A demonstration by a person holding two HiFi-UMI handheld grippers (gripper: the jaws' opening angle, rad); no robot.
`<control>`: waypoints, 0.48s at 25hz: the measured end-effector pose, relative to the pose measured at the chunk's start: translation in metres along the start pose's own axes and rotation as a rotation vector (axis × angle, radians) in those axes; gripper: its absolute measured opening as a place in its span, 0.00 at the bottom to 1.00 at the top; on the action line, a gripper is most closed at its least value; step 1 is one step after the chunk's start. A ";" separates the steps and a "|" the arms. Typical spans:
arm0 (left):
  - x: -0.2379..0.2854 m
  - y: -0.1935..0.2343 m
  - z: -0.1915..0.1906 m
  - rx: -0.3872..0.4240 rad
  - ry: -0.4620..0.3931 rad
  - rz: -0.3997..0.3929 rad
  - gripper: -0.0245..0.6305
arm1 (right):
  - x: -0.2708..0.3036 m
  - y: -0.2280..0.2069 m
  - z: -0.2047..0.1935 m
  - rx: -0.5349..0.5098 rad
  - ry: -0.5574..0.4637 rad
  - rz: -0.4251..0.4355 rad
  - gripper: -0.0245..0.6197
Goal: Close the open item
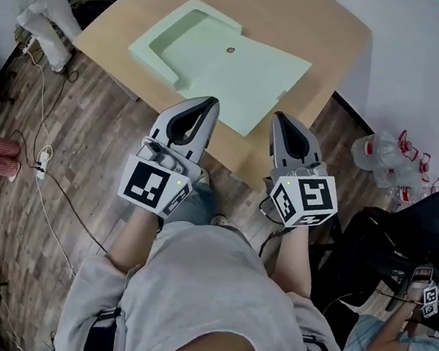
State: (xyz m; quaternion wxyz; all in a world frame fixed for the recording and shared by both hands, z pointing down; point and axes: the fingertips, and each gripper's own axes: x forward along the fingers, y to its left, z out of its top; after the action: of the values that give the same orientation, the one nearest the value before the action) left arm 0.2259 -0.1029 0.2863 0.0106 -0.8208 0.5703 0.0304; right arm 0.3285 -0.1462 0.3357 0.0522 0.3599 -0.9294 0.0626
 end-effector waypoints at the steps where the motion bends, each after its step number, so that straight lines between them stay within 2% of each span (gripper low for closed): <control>1: 0.005 0.005 -0.002 -0.003 0.004 -0.006 0.06 | 0.006 -0.006 -0.003 0.005 0.009 -0.014 0.06; 12: 0.056 0.047 -0.027 -0.044 0.046 -0.082 0.06 | 0.051 -0.062 -0.052 0.087 0.109 -0.161 0.06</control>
State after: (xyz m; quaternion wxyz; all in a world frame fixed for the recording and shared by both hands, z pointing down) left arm 0.2023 -0.1732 0.3108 -0.0195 -0.8441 0.5354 0.0235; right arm 0.3358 -0.2171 0.3989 0.0920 0.4315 -0.8896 0.1183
